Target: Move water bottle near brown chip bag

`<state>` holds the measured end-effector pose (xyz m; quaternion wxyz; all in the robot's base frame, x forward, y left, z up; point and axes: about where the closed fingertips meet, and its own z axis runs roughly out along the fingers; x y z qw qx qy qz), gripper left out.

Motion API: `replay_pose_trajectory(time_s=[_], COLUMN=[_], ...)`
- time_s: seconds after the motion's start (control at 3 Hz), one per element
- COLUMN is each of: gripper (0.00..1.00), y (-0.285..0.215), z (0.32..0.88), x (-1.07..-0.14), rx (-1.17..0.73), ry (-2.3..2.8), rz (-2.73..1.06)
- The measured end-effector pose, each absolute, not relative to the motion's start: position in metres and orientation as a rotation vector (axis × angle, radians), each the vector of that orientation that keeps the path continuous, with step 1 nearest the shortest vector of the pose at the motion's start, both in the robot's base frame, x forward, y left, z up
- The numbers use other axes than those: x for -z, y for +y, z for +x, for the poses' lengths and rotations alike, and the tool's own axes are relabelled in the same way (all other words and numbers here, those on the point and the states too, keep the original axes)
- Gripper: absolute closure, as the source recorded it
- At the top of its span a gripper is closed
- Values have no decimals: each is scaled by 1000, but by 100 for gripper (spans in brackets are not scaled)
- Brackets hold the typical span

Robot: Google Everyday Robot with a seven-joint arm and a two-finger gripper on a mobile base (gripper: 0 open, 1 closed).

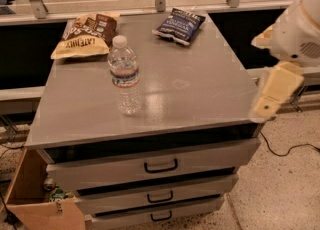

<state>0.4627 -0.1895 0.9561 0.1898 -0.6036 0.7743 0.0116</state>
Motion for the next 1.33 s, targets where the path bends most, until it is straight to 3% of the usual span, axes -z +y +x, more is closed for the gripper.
replay_pose_trajectory(time_s=[0.33,0.67,1.33], gripper=[0,0,0], y=[-125,-86,6], z=[522,562,598], x=[-915,-895,-884], rx=[-301,-455,-788], ry=[2058,1949,1686], rz=[-1605,-1518,-1356])
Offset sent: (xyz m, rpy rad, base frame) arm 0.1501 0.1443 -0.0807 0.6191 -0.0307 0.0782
